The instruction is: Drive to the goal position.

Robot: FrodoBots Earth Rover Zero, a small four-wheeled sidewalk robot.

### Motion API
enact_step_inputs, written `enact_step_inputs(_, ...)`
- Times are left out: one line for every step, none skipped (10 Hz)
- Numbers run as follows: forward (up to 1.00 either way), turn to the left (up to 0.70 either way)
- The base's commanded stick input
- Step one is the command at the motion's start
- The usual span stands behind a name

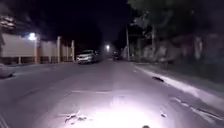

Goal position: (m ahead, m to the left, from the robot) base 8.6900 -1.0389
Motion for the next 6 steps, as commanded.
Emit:
enact_step_inputs(0.7, 0.0)
enact_step_inputs(0.7, 0.0)
enact_step_inputs(0.7, 0.0)
enact_step_inputs(0.7, 0.0)
enact_step_inputs(0.7, 0.0)
enact_step_inputs(0.7, 0.0)
